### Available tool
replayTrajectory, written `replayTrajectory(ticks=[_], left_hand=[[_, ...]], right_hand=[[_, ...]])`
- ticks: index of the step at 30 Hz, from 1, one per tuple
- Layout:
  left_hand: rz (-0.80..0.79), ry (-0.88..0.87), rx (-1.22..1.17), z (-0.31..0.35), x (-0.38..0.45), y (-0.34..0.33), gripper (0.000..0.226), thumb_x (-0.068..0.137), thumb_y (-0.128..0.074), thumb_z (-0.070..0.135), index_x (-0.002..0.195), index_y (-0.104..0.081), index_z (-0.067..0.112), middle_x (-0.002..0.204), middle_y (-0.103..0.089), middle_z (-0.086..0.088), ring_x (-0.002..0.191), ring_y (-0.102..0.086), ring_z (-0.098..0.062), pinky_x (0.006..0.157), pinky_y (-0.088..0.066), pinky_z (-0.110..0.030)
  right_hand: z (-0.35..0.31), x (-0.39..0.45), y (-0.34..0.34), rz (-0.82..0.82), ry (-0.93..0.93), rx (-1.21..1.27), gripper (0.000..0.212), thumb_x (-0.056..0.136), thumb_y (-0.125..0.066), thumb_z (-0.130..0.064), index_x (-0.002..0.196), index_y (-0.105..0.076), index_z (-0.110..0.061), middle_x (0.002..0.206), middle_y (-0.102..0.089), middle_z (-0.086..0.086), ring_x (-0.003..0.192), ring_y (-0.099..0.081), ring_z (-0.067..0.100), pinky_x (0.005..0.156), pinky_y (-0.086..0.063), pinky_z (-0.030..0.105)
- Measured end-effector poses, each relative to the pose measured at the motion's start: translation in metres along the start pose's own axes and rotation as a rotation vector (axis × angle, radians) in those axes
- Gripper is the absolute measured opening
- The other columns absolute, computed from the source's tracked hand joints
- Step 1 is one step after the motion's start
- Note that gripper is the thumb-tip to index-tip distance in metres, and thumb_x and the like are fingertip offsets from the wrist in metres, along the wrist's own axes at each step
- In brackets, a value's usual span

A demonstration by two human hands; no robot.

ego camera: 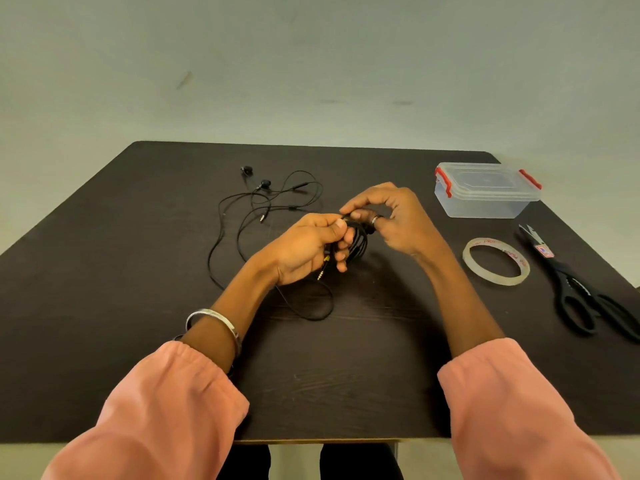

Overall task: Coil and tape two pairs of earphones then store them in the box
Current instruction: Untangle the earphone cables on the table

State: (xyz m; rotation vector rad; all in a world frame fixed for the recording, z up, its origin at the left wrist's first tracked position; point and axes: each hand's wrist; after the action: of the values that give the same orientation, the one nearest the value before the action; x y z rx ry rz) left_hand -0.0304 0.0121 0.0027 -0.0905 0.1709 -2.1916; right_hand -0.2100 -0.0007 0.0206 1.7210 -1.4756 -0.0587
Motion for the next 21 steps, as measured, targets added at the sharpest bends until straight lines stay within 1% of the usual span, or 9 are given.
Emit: replayTrajectory(ticks=[3,4,6,8,10,12,15,18,21], left_hand=[[0.107,-0.022,-0.055,-0.003,0.004,0.0,0.031,0.103,-0.035,0.009,0.077,-0.052,0.007,0.07,-0.051,-0.001,0.061,-0.046,-0.014,0.053,-0.047,-0.026],[0.136,-0.028,-0.079,-0.003,0.005,0.001,0.031,0.103,-0.035,0.01,0.078,-0.052,0.008,0.071,-0.051,0.0,0.062,-0.045,-0.013,0.054,-0.047,-0.026],[0.168,-0.044,-0.151,-0.002,0.007,0.002,0.032,0.104,-0.034,0.011,0.078,-0.052,0.008,0.072,-0.049,-0.001,0.063,-0.044,-0.014,0.056,-0.046,-0.025],[0.177,-0.058,-0.228,-0.001,0.008,0.005,0.033,0.104,-0.032,0.014,0.078,-0.052,0.009,0.072,-0.047,-0.002,0.063,-0.044,-0.014,0.058,-0.047,-0.027],[0.186,-0.057,-0.29,0.0,0.008,0.007,0.033,0.104,-0.032,0.015,0.077,-0.051,0.009,0.072,-0.046,-0.002,0.064,-0.044,-0.015,0.059,-0.047,-0.028],[0.198,-0.057,-0.332,0.0,0.007,0.009,0.033,0.103,-0.032,0.016,0.077,-0.051,0.009,0.072,-0.046,-0.003,0.064,-0.045,-0.015,0.06,-0.049,-0.03],[0.217,-0.046,-0.32,0.001,0.007,0.008,0.032,0.104,-0.033,0.016,0.079,-0.052,0.008,0.072,-0.048,-0.003,0.062,-0.046,-0.014,0.062,-0.053,-0.03],[0.261,-0.026,-0.257,0.0,0.008,0.005,0.031,0.104,-0.033,0.013,0.087,-0.058,0.008,0.073,-0.05,-0.003,0.063,-0.047,-0.013,0.065,-0.054,-0.031],[0.309,-0.019,-0.161,-0.002,0.01,0.003,0.028,0.104,-0.035,0.012,0.092,-0.06,0.007,0.075,-0.051,-0.004,0.065,-0.048,-0.013,0.071,-0.053,-0.032]], right_hand=[[0.002,0.003,-0.015,0.086,-0.059,-0.066,0.031,0.084,-0.066,-0.003,0.092,-0.073,-0.032,0.099,-0.06,-0.004,0.102,-0.048,0.016,0.091,-0.038,0.021],[0.001,0.004,-0.018,0.1,-0.09,-0.028,0.036,0.083,-0.064,0.001,0.093,-0.073,-0.032,0.098,-0.059,0.0,0.099,-0.051,0.016,0.09,-0.041,0.021],[-0.002,0.004,-0.021,0.093,-0.136,0.151,0.042,0.084,-0.056,0.01,0.096,-0.073,-0.026,0.098,-0.066,0.003,0.098,-0.063,0.017,0.092,-0.051,0.032],[-0.008,0.003,-0.025,0.068,-0.165,0.296,0.041,0.089,-0.047,0.012,0.103,-0.073,-0.016,0.103,-0.072,0.004,0.102,-0.067,0.016,0.095,-0.053,0.04],[-0.011,0.001,-0.028,0.067,-0.198,0.385,0.036,0.094,-0.042,0.007,0.11,-0.069,-0.009,0.107,-0.071,0.008,0.104,-0.067,0.017,0.095,-0.053,0.039],[-0.013,0.001,-0.028,0.062,-0.241,0.476,0.029,0.101,-0.041,-0.006,0.114,-0.067,-0.007,0.107,-0.071,0.01,0.102,-0.067,0.018,0.093,-0.054,0.036],[-0.013,0.001,-0.027,0.039,-0.269,0.524,0.027,0.1,-0.048,-0.018,0.115,-0.067,-0.006,0.104,-0.072,0.009,0.1,-0.068,0.019,0.09,-0.055,0.034],[-0.011,0.001,-0.025,0.041,-0.238,0.444,0.027,0.086,-0.067,-0.008,0.113,-0.067,-0.004,0.097,-0.073,0.009,0.092,-0.071,0.018,0.087,-0.056,0.03],[-0.009,0.002,-0.022,0.021,-0.242,0.407,0.028,0.082,-0.07,-0.003,0.11,-0.068,-0.002,0.096,-0.072,0.011,0.091,-0.071,0.017,0.085,-0.056,0.027]])
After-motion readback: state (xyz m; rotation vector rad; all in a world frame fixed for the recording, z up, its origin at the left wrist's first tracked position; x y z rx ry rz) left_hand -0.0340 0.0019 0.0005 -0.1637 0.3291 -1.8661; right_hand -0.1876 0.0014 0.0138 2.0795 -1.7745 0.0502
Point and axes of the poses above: each hand's wrist, its own x-axis towards the middle knuckle, its own y-axis out of the back of the hand, z = x × y
